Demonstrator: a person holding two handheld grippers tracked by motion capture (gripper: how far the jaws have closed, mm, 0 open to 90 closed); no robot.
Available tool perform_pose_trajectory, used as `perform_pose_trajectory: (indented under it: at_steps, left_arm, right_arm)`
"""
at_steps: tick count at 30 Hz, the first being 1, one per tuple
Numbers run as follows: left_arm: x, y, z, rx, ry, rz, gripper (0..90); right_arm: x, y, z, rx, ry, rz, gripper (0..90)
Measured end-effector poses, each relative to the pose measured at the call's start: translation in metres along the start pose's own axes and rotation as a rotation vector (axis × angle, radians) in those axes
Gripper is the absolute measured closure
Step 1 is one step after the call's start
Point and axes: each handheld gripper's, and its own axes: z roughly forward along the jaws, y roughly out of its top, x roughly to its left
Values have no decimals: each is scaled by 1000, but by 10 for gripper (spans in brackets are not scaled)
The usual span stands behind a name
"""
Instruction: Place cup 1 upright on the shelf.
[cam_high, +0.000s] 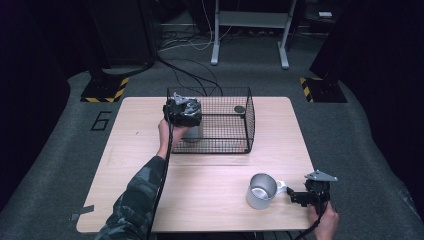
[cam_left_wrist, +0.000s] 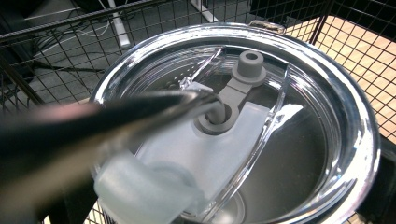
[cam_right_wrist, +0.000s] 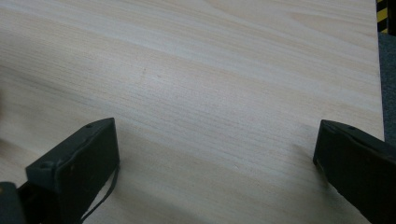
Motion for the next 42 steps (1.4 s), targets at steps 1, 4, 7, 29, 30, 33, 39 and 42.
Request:
perform_pose_trajectory:
  at_steps: [1, 4, 7, 29, 30, 33, 39, 42]
  left_arm:
    - [0, 0, 0, 0, 0, 0, 29]
    - [1, 0, -1, 7, 0, 7, 29]
    - [1, 1, -2, 6, -7, 13, 28]
    - [1, 13, -35, -41, -18, 60, 0]
    - [1, 14, -37, -43, -15, 65, 0]
    - [1, 15, -42, -45, -15, 70, 0]
    - [0, 17, -57, -56, -2, 95, 0]
    - [2, 15, -69, -66, -2, 102, 0]
  right_arm:
    - [0, 0, 0, 0, 0, 0, 0]
    - [0, 0, 0, 0, 0, 1, 0]
    - [0, 0, 0, -1, 0, 2, 0]
    - [0, 0, 0, -2, 0, 7, 0]
    - [0, 0, 0, -2, 0, 6, 0]
    - [0, 0, 0, -2, 1, 7, 0]
    - [0, 0, 0, -3, 0, 7, 0]
    - [0, 0, 0, -2, 0, 6, 0]
